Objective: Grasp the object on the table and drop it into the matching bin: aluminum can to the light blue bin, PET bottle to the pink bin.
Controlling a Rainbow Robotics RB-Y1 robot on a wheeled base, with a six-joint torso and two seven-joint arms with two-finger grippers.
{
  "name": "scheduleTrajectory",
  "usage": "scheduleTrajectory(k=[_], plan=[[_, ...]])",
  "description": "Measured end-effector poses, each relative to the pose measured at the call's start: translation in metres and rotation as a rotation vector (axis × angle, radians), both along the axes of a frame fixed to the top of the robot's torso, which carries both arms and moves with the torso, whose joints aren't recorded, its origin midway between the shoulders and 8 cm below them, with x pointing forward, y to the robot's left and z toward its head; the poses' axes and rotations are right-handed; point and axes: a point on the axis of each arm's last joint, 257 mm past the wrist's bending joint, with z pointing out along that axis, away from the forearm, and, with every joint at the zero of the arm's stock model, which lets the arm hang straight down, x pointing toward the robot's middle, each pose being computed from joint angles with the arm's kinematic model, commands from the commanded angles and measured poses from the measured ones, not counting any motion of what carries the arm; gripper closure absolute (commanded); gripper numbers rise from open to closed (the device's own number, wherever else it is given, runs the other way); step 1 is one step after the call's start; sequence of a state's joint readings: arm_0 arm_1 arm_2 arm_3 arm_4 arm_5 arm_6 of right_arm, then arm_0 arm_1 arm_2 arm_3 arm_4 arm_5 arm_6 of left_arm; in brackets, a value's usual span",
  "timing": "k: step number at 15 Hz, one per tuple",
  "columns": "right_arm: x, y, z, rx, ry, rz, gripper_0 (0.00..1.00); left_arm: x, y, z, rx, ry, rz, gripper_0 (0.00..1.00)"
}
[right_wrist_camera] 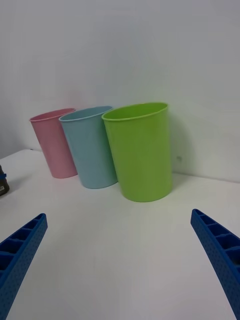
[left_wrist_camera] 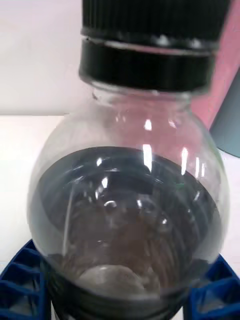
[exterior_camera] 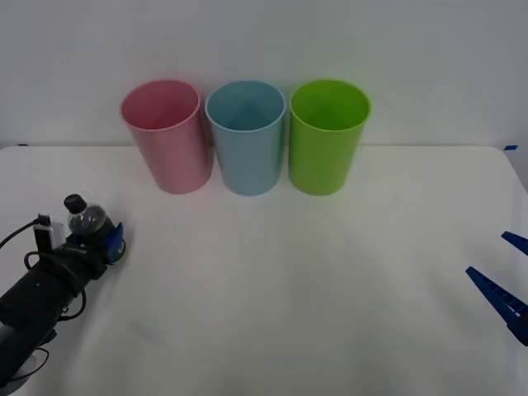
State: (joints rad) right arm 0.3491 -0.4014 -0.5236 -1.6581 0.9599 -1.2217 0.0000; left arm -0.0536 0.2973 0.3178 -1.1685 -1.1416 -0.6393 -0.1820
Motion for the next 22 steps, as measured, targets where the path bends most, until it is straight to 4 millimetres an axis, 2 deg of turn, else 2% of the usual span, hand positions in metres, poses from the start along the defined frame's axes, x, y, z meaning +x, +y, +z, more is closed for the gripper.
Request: scheduleTrajectory(k=[5,8,11,14,17,20,22], plan=[[0.000,0.000,0.000,0.000,0.000,0.000,0.00,-0.004,0.005,0.000,0.010,-0.002,0.002,1.00],[0.000,0.000,0.000,0.000,0.000,0.000,0.00,-0.012,0.012,0.001,0.011,-0.005,-0.014,1.00],[0.000,0.000,0.000,0.000,0.000,0.000,0.00,-0.029,0.026,0.015,0.014,-0.024,-0.021,1.00],[0.000,0.000,0.000,0.000,0.000,0.000,0.00,-0.050,0.039,0.036,-0.019,-0.062,-0.009,1.00],[0.000,0.000,0.000,0.000,0.000,0.000,0.00,-0.062,0.053,0.063,-0.049,-0.105,0.027,1.00],[0.000,0.000,0.000,0.000,0.000,0.000,0.00,-0.060,0.057,0.098,-0.074,-0.158,0.057,1.00],[0.000,0.000,0.000,0.000,0.000,0.000,0.00,-0.054,0.048,0.128,-0.138,-0.195,0.035,1.00]])
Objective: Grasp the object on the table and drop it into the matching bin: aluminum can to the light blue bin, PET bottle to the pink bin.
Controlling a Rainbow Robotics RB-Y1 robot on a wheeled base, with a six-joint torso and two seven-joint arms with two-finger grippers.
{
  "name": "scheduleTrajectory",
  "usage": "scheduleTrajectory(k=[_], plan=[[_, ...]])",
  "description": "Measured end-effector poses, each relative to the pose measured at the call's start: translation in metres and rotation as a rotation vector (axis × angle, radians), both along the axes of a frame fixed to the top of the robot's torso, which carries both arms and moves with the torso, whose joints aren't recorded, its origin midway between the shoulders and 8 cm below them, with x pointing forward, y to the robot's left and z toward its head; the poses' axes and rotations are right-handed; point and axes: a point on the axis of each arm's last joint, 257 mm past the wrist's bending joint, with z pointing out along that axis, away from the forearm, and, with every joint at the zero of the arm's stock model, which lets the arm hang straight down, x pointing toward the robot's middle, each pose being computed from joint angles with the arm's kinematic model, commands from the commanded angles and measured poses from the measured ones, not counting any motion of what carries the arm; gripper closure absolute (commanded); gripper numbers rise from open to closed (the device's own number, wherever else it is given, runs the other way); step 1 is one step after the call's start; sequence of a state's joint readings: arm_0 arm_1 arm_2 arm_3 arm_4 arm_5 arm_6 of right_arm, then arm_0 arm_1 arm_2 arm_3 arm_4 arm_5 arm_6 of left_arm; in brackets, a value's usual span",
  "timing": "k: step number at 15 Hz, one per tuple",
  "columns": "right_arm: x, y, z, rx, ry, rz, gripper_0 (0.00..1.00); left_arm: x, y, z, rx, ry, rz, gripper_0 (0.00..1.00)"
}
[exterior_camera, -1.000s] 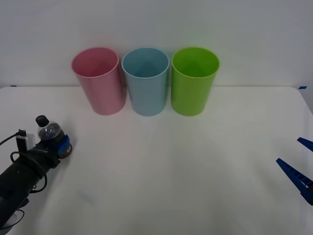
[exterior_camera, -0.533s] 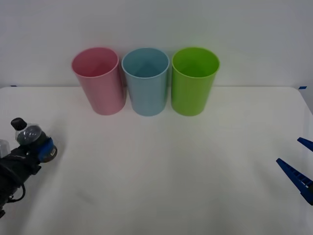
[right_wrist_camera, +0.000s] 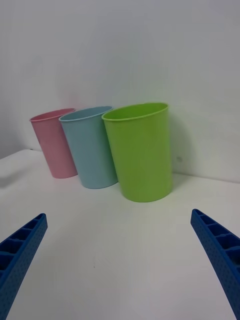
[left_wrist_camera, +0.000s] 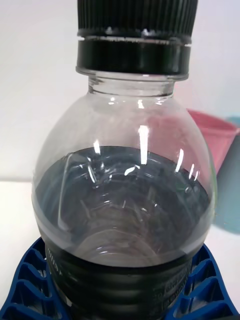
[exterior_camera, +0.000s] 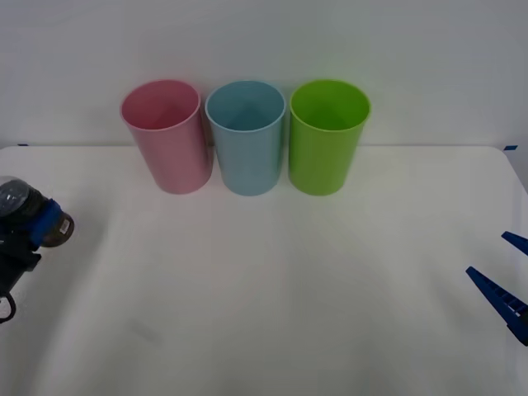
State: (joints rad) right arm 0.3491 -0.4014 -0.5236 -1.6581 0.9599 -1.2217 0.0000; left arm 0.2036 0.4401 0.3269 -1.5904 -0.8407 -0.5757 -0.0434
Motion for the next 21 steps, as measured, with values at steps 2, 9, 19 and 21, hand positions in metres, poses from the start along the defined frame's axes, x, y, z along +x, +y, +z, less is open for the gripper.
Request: scheduleTrajectory(k=[2,9,19,21], plan=[[0.000,0.000,0.000,0.000,0.000,0.000,0.00,0.007,-0.013,0.030,-0.060,-0.040,-0.042,1.00],[0.000,0.000,0.000,0.000,0.000,0.000,0.00,0.052,-0.054,0.118,-0.195,-0.102,-0.180,1.00],[0.000,0.000,0.000,0.000,0.000,0.000,0.00,0.157,-0.121,0.155,-0.130,-0.099,-0.235,1.00],[0.000,0.000,0.000,0.000,0.000,0.000,0.00,0.176,-0.132,0.160,-0.111,-0.091,-0.238,1.00]])
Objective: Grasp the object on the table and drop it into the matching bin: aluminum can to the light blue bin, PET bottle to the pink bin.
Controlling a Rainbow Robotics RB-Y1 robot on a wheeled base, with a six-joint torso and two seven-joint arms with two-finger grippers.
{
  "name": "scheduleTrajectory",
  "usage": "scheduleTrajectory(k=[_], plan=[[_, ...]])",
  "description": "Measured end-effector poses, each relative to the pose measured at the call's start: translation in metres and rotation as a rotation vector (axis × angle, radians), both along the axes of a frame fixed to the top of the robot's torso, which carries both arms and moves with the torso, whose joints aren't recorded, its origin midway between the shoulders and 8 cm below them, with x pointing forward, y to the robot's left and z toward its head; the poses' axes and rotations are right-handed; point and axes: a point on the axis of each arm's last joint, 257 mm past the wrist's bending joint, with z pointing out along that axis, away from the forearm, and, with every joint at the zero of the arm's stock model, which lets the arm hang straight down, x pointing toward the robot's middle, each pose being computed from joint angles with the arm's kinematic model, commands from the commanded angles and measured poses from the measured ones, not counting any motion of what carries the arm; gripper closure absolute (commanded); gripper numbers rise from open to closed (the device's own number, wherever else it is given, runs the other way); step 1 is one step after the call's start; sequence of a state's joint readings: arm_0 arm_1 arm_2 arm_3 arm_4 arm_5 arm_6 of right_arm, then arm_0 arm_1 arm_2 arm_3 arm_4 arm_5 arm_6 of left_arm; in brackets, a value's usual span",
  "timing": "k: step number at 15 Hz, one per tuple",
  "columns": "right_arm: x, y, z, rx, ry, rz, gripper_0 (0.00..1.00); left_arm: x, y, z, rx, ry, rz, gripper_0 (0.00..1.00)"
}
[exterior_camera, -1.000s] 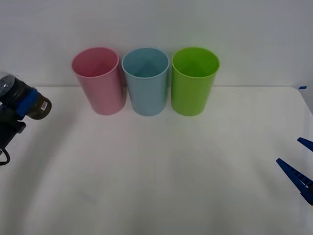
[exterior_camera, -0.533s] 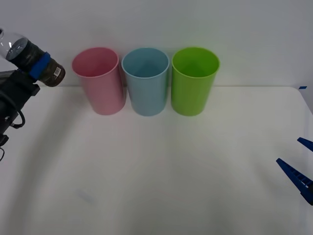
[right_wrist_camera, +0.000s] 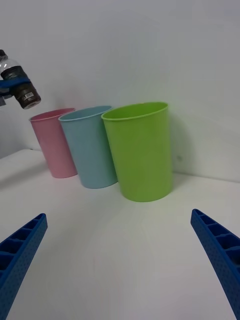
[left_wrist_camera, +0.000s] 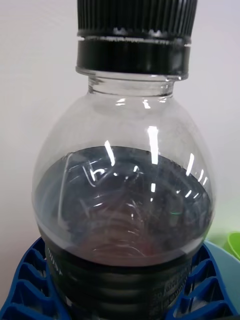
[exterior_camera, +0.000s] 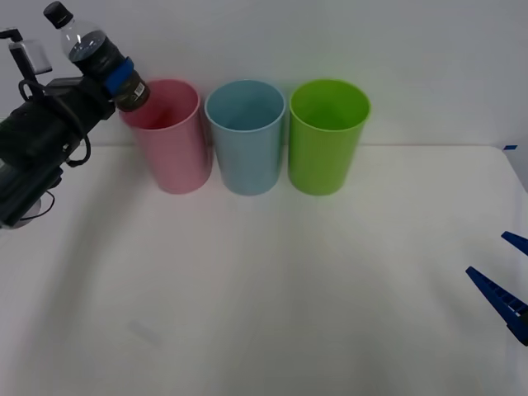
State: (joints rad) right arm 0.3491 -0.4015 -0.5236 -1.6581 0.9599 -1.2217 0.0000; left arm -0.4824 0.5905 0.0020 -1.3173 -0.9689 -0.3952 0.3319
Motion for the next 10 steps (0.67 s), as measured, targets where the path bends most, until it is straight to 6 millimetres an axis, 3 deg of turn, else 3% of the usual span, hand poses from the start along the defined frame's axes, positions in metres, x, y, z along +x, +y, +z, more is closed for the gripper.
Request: scheduleTrajectory(k=[5,10], plan=[[0.000,0.000,0.000,0.000,0.000,0.000,0.00,0.035,-0.020,0.002,0.048,0.008,0.019,1.00],[0.000,0.000,0.000,0.000,0.000,0.000,0.00,0.040,-0.032,-0.001,0.058,0.006,0.016,0.98]])
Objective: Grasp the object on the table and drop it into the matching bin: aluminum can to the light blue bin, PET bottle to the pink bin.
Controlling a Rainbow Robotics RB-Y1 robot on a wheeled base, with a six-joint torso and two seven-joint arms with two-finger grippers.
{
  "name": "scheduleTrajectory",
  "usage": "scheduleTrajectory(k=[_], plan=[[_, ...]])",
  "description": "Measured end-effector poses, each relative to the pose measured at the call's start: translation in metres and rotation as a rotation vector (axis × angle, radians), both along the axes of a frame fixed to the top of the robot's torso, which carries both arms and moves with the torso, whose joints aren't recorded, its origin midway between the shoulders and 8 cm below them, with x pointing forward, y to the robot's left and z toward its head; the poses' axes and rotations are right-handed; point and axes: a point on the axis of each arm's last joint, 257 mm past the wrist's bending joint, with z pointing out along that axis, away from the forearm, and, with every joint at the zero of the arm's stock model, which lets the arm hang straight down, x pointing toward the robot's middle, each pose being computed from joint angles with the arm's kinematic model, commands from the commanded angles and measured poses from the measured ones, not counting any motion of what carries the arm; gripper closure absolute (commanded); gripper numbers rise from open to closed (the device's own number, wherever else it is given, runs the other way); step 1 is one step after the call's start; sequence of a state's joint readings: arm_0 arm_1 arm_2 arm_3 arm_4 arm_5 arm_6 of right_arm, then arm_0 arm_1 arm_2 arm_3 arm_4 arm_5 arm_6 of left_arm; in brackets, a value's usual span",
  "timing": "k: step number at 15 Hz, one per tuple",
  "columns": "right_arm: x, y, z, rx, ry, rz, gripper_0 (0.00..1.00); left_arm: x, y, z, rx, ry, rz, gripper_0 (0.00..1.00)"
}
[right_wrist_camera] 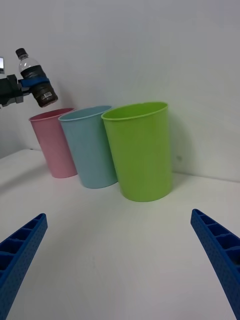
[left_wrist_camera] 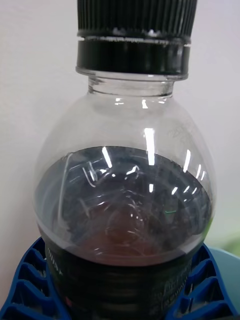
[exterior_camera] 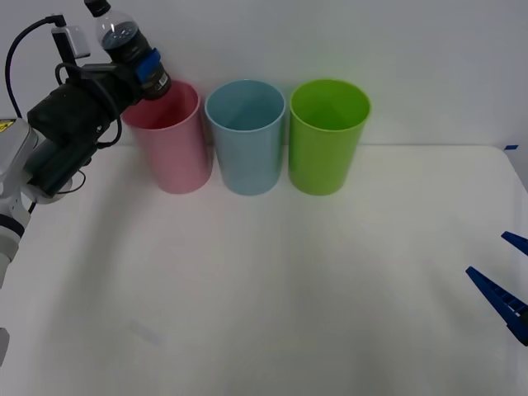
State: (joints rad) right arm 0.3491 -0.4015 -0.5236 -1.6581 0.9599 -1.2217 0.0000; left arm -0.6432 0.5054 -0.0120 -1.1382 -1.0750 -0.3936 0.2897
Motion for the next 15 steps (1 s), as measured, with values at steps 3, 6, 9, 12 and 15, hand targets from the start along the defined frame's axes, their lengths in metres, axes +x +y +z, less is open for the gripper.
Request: scheduleTrajectory(k=[3,6,9,12,15], plan=[[0.000,0.000,0.000,0.000,0.000,0.000,0.00,0.000,-0.001,0.000,-0.003,-0.001,-0.002,0.00],[0.000,0.000,0.000,0.000,0.000,0.000,0.00,0.000,0.000,0.001,-0.010,-0.001,0.000,0.00],[0.000,0.000,0.000,0.000,0.000,0.000,0.00,0.000,0.000,0.002,-0.017,0.000,-0.004,0.00],[0.000,0.000,0.000,0.000,0.000,0.000,0.00,-0.002,0.001,0.001,-0.032,0.004,-0.015,0.00],[0.000,0.000,0.000,0.000,0.000,0.000,0.00,-0.010,0.009,-0.002,-0.047,0.013,-0.041,0.00]])
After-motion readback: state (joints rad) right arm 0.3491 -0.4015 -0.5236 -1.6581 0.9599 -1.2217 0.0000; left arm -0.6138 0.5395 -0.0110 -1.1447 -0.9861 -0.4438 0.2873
